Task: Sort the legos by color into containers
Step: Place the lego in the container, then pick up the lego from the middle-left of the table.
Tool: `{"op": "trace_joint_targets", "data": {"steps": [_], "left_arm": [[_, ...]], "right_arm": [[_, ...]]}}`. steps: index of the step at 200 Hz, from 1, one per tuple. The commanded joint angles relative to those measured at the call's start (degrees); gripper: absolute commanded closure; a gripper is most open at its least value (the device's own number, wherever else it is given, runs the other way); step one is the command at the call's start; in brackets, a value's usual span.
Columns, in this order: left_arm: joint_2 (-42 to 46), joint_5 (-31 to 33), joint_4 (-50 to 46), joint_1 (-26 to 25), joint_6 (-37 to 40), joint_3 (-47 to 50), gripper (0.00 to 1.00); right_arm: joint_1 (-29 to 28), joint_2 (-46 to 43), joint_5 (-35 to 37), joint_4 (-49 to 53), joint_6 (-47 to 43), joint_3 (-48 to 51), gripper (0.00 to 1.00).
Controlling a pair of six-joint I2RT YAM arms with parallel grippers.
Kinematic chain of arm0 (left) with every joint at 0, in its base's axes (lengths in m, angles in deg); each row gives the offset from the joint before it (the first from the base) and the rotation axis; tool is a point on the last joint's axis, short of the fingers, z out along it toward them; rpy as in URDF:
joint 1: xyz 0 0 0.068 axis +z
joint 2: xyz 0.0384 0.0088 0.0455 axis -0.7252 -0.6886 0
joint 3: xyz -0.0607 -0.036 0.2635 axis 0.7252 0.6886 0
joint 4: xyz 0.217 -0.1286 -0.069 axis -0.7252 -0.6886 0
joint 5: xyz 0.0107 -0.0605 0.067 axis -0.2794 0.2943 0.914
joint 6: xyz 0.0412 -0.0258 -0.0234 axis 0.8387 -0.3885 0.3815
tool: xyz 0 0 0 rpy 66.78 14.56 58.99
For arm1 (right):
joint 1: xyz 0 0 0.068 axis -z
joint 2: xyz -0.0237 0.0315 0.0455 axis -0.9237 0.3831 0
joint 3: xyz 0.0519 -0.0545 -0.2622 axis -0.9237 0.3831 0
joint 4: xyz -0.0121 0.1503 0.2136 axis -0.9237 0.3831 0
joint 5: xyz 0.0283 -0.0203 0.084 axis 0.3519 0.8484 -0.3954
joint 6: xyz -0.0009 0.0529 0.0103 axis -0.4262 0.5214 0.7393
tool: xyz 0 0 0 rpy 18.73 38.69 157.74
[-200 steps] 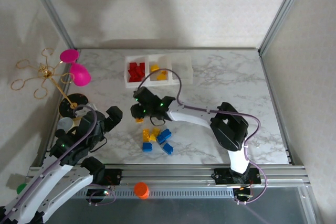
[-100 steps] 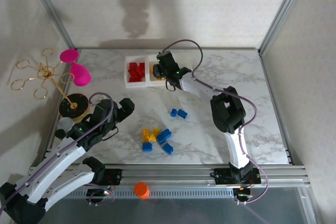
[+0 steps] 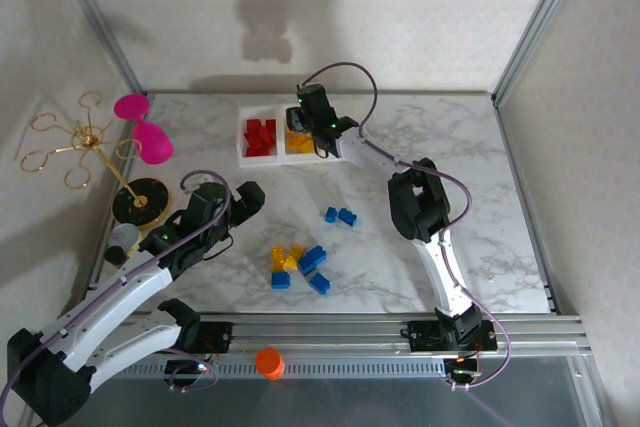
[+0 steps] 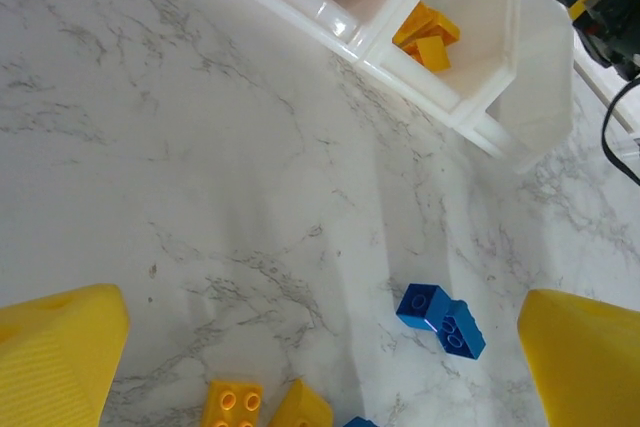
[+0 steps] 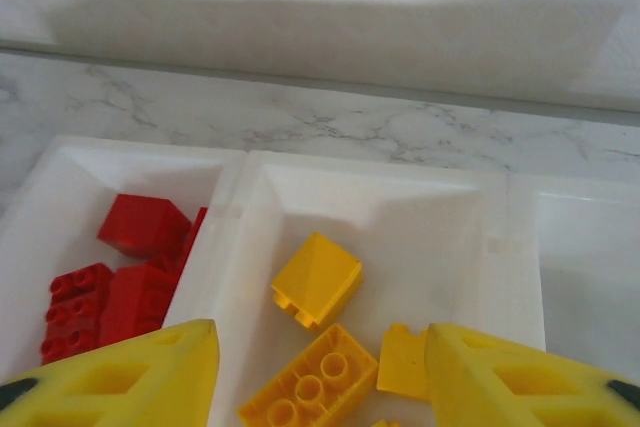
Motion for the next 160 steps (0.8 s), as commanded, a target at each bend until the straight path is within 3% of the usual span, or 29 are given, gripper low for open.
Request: {"op": "trace_joint_targets", "data": {"steps": [1,40,90,160], "left_arm": [[-0.08,-2.13,0.55,-0.39,1.49,0.51,0.00],[-0.82,-1.67,-3.63,-4.62,1.80,0.87,0.00],[-0.16,0.26,-8.27,-10.91,-0.17,3.18,0.03],[-4.19,-1.20,-5.24,-13.96,-0.45,8.02,0.18]], "right_arm": [[-0.62,-8.79,-3.50,-1.41,-0.39,6.05,0.41],[-1.11,-21.55,-8.96,-2.75,3.63,22.68,0.37],[-1.58,-35.45,-13.62,-0.99,7.75,42.39,0.24],[-5.49,-46.81,-19.28,1.12,12.22,57.78,0.14]]}}
